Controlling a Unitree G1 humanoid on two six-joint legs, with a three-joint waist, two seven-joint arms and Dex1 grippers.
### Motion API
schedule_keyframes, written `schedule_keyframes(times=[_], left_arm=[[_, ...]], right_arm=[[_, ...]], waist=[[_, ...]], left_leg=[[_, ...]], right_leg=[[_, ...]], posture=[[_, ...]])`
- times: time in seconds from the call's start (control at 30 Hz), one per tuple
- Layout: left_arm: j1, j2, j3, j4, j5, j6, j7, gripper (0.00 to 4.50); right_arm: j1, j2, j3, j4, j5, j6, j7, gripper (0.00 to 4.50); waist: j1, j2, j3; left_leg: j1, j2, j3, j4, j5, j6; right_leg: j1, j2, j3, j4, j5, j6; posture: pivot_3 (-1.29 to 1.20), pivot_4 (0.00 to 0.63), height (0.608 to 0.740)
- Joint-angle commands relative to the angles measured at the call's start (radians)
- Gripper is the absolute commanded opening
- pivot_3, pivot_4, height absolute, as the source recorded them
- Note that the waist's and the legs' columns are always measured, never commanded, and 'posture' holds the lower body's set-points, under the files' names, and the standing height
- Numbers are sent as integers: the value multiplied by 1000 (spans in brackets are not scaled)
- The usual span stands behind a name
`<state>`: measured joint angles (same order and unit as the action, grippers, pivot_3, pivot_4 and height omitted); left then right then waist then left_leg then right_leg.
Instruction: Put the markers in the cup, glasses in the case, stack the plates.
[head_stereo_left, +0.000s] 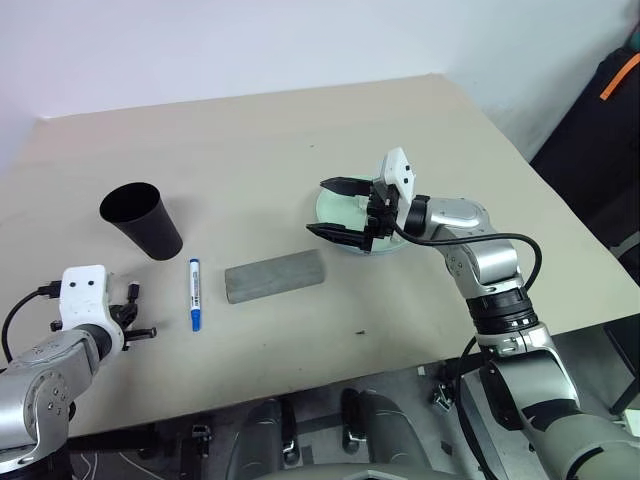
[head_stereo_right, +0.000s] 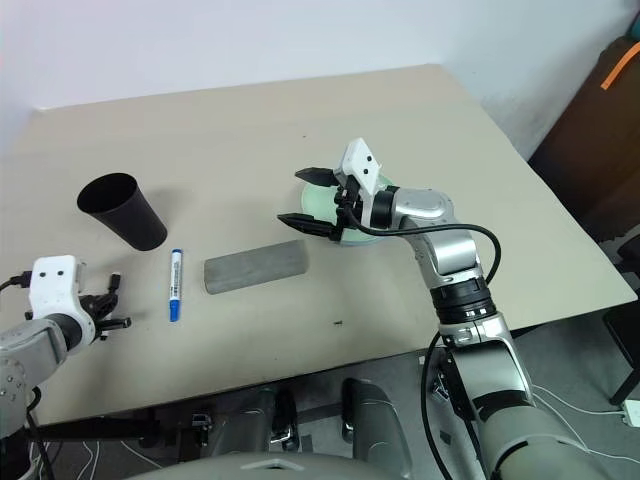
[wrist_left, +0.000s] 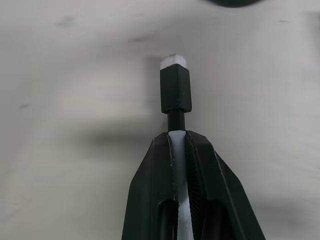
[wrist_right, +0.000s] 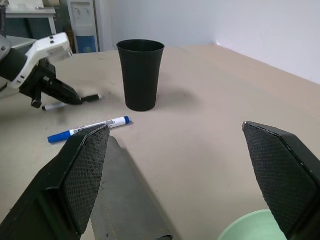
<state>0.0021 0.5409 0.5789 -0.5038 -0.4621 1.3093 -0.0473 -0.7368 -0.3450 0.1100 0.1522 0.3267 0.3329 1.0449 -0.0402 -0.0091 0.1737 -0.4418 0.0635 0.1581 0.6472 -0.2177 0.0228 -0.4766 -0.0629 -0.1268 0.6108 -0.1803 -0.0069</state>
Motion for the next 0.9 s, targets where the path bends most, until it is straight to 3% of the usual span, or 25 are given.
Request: schedule_keyframes(times=[0.03,0.2,0.3,0.6,0.73,0.9], left_arm=[[-55,12,60,8,57,-56,36,18],[-107,52,65,92,165,-246,69,18],[-130,86,72,194,237,-592,33,18],[-327,124,102,439,200,-1147,-104,18],[-436,104,32,532,147,-1307,-229,18],[-496,66,-48,593,83,-1369,-360,18]], right_arm=[[-9,-7,-9,-7,0,-24,-4,4500],[-14,-4,-24,-25,30,-15,8,4500],[-9,1,-31,-41,47,-15,5,4500],[11,7,-32,-82,63,-9,-23,4500],[5,8,-41,-93,71,3,-46,4500],[6,-9,-49,-116,86,23,-52,4500]], waist=[[2,0,0],[5,0,0],[3,0,0],[19,0,0],[31,-1,0],[29,-1,0]], left_leg=[[0,0,0,0,0,0],[-1,0,1,0,0,0],[-2,0,2,-1,0,0],[-4,0,5,-4,0,0],[-5,0,6,-4,0,0],[-4,0,7,-1,0,0]], right_leg=[[0,0,0,0,0,0],[0,-1,0,-1,0,0],[-2,-1,2,-2,1,-2],[-1,-1,3,-11,2,-4],[-2,-1,2,-11,3,-4],[1,0,2,-11,5,1]], posture=[[0,150,740],[0,150,740],[0,150,740],[0,150,740],[0,150,740],[0,150,740]])
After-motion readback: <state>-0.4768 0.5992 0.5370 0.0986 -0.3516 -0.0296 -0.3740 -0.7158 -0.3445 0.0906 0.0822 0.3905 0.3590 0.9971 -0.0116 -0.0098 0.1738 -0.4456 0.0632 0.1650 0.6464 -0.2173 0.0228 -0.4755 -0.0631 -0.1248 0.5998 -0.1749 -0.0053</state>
